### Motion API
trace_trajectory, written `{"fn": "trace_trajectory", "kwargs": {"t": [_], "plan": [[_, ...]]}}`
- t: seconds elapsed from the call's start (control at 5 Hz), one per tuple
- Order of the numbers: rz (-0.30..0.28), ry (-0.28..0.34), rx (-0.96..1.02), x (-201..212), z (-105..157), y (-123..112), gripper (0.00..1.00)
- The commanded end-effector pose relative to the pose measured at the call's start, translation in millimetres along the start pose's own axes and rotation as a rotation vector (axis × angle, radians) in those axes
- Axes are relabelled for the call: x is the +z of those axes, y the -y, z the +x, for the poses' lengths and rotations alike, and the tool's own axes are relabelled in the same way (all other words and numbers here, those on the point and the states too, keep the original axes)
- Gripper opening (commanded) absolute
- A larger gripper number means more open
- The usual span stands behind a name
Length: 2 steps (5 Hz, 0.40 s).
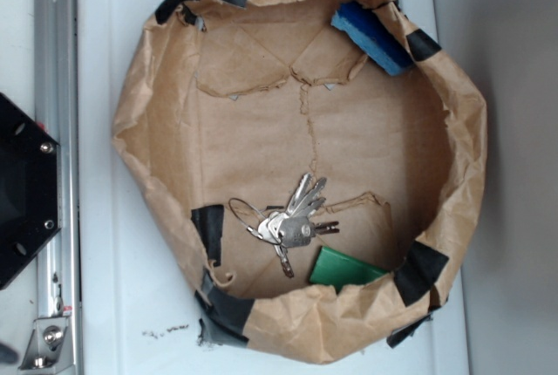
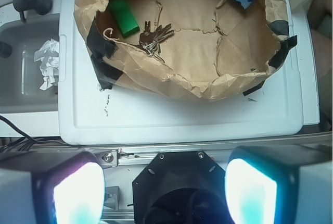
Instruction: Grab the silver keys.
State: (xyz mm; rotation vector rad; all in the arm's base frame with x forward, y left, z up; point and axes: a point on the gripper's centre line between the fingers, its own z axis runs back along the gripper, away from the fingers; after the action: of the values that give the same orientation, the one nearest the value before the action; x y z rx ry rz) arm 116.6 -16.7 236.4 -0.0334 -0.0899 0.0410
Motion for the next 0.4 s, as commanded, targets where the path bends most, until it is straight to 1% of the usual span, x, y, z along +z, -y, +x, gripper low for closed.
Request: {"fn": "trace_trajectory", "kwargs": {"t": [0.0, 0.2], "plan": [[0.0, 0.0, 0.0, 0.0, 0.0, 0.0, 1.0], [-0.047, -0.044, 0.018, -18.0, 44.8, 4.2, 1.0]]}}
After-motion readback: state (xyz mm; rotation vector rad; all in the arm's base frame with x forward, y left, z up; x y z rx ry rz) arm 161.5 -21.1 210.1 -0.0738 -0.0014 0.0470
